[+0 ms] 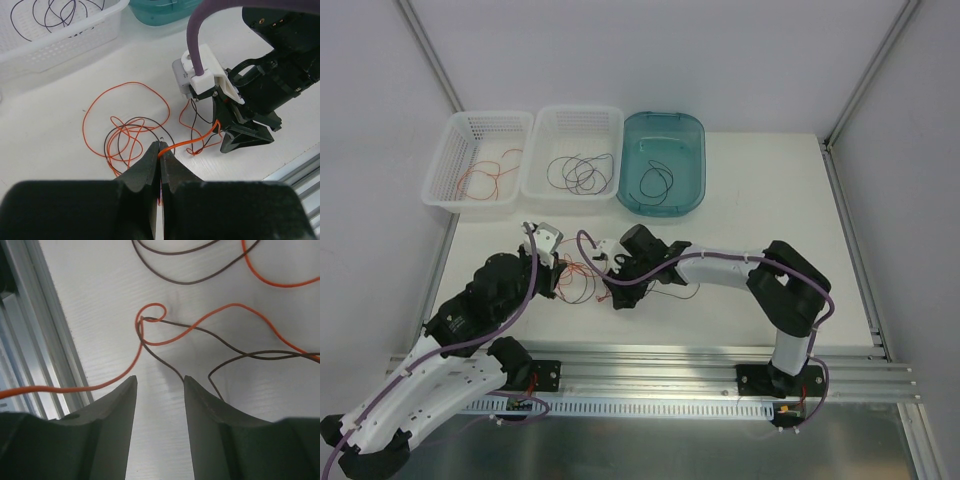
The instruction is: Untangle the cables
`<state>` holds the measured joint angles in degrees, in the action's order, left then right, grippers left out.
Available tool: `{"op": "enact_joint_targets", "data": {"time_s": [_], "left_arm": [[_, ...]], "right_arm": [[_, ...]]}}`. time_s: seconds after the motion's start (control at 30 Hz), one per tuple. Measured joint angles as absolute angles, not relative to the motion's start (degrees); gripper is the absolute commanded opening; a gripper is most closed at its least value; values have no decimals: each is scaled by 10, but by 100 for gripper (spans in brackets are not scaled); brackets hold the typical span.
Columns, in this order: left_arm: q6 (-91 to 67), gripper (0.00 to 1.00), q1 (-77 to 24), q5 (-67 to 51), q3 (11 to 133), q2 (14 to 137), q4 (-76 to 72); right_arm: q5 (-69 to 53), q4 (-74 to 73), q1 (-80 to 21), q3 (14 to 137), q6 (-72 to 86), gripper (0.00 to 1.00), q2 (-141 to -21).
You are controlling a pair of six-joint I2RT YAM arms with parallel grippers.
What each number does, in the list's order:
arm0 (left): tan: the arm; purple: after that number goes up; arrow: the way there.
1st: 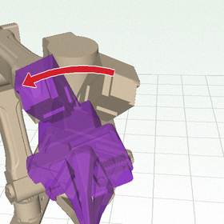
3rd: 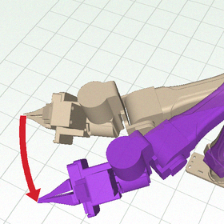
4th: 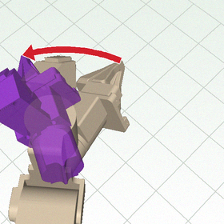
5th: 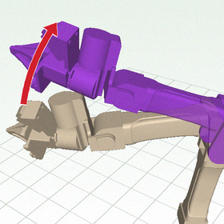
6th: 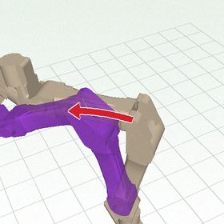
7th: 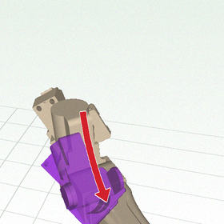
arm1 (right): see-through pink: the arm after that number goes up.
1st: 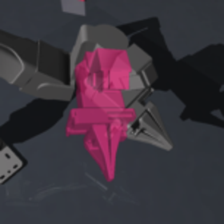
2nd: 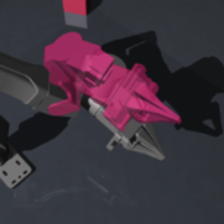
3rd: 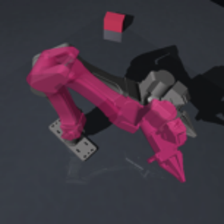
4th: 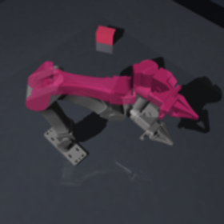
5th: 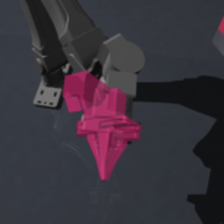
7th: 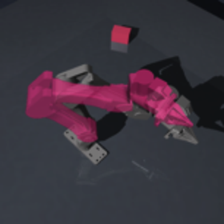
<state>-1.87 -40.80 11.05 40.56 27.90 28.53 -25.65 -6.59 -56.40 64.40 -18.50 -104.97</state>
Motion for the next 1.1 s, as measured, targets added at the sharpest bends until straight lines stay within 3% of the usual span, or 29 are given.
{"op": "enact_joint_targets", "data": {"time_s": [0.23, 0.37, 0.47, 0.5, 0.6, 0.87, 1.1], "left_arm": [[-19, 0, -408, 111, 405, 273, 285], [-19, 0, -408, 112, 405, 273, 285], [-19, 0, -408, 116, 405, 273, 285], [-19, 0, -408, 119, 405, 273, 285], [-20, 0, -408, 131, 403, 272, 284], [-48, 0, -408, 258, 396, 235, 291], [-104, 0, -408, 416, 394, 162, 318]], "right_arm": [[-193, -27, -564, 622, -169, 49, -1048], [-173, -12, -564, 613, -165, 44, -1045], [-181, -10, -564, 613, -165, 33, -1045], [-185, -10, -564, 613, -165, 20, -1045], [-202, -7, -565, 613, -162, 1, -1045], [-214, -24, -525, 546, -154, 1, -956], [-224, -82, -263, 469, -102, 1, -684]]}}
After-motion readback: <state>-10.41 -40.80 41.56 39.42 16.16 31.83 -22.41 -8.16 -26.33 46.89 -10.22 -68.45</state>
